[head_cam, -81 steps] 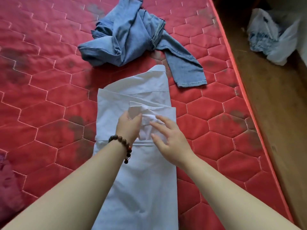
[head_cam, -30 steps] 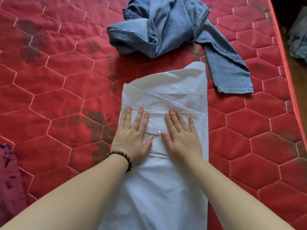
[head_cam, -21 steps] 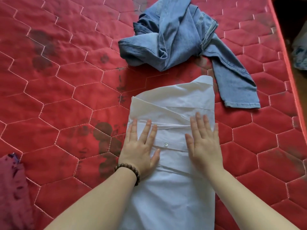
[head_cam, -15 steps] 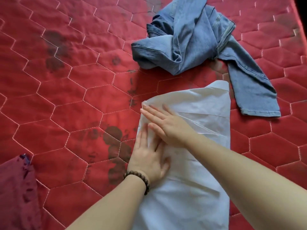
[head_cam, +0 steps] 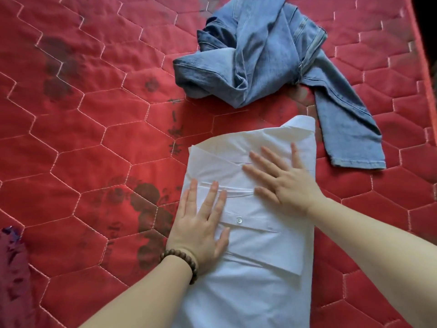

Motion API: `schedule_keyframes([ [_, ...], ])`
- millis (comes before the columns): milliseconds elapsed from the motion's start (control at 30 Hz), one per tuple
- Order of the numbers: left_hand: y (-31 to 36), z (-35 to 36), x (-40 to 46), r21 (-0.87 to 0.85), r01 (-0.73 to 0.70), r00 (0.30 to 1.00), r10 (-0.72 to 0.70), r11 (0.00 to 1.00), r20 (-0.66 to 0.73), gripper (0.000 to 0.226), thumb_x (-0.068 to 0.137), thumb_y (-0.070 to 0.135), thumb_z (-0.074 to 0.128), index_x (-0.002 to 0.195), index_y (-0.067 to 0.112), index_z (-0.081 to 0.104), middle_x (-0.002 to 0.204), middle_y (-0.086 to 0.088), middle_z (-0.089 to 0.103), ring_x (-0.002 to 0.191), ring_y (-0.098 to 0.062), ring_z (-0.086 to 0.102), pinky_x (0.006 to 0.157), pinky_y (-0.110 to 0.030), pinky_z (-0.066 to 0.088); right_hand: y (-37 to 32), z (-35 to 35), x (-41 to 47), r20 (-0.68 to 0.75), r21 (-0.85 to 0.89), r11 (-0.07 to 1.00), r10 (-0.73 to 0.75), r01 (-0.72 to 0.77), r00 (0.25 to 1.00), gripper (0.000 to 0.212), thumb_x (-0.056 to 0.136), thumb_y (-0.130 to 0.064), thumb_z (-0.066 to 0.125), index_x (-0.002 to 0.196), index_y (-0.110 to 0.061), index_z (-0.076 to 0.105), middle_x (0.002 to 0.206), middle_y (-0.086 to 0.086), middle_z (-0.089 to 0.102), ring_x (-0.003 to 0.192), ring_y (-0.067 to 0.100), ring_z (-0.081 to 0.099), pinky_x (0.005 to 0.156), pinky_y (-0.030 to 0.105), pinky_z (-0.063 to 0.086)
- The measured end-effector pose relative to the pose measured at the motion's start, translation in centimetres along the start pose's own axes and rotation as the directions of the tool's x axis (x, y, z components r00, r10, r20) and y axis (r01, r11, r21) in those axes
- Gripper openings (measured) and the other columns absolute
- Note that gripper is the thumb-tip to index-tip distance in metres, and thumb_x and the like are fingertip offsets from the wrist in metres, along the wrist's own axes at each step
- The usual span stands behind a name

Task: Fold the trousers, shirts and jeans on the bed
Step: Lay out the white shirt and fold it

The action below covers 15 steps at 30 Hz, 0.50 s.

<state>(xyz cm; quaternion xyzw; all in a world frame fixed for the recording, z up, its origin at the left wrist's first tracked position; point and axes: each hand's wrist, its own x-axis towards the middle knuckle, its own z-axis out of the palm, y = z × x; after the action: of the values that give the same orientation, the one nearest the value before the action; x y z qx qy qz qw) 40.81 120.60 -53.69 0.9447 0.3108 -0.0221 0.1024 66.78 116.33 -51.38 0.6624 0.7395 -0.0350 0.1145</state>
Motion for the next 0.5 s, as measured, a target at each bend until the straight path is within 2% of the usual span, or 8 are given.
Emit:
schedule_keyframes([
  [67,0.0,-0.1,0.0,0.013,-0.003,1.0,0.003,1.0,-0.008,0.076,0.085,0.053,0.041,0.149,0.013,0.029,0.158,-0.01,0.018,0.143,-0.048,0.008,0.113,-0.06,0.019,2.3,-0.1,0.7,-0.008,-0.037,0.978,0.203,-0.203,0.979,0.056,0.096,-0.058,0.009,0.15,-0.041,0.008,0.16,-0.007,0.003,0.148,0.019,-0.005,0.111,0.063,-0.012],
  [133,0.0,-0.1,0.0,0.022,-0.007,1.0,0.008,1.0,-0.013,0.075,0.085,0.052,0.04,0.148,0.012,0.031,0.158,-0.01,0.02,0.142,-0.048,0.009,0.113,-0.059,0.018,2.7,-0.4,1.0,-0.044,-0.017,0.955,0.296,-0.297,0.954,0.059,0.096,-0.056,0.016,0.151,-0.036,0.012,0.159,-0.003,-0.003,0.148,0.021,-0.003,0.113,0.062,-0.009],
  [200,0.1,-0.2,0.0,0.037,-0.008,1.0,0.008,0.999,-0.008,0.075,0.086,0.052,0.039,0.148,0.012,0.031,0.158,-0.01,0.019,0.143,-0.048,0.008,0.113,-0.059,0.017,2.7,0.1,0.9,-0.06,0.067,0.943,0.331,-0.327,0.942,0.066,0.094,-0.059,0.02,0.152,-0.03,0.009,0.159,0.0,-0.003,0.148,0.02,0.0,0.116,0.057,-0.006],
  [333,0.2,-0.2,0.0,0.053,-0.002,1.0,0.003,0.999,-0.016,0.075,0.086,0.052,0.039,0.149,0.013,0.03,0.159,-0.009,0.018,0.143,-0.047,0.007,0.114,-0.058,0.016,2.7,1.1,0.7,0.029,0.231,0.88,0.421,-0.416,0.907,0.074,0.091,-0.064,0.009,0.153,-0.025,0.0,0.161,-0.003,-0.004,0.148,0.015,-0.007,0.119,0.045,-0.007],
  [433,0.2,-0.3,-0.1,0.057,0.002,1.0,-0.001,0.998,-0.019,0.074,0.086,0.052,0.038,0.149,0.013,0.03,0.158,-0.009,0.019,0.143,-0.046,0.008,0.115,-0.057,0.016,2.5,0.5,0.8,0.026,0.188,0.866,0.468,-0.464,0.883,0.07,0.093,-0.06,0.01,0.153,-0.025,0.0,0.161,-0.003,-0.005,0.148,0.015,-0.009,0.117,0.053,-0.008],
  [500,0.3,-0.4,0.0,0.064,0.012,1.0,-0.011,0.998,-0.019,0.074,0.087,0.052,0.036,0.149,0.013,0.031,0.158,-0.009,0.02,0.143,-0.046,0.01,0.114,-0.058,0.018,0.8,-0.2,0.2,-0.088,0.193,0.839,0.532,-0.509,0.842,0.07,0.096,-0.057,0.016,0.153,-0.018,0.009,0.161,0.002,0.001,0.148,0.02,-0.003,0.116,0.057,-0.007],
])
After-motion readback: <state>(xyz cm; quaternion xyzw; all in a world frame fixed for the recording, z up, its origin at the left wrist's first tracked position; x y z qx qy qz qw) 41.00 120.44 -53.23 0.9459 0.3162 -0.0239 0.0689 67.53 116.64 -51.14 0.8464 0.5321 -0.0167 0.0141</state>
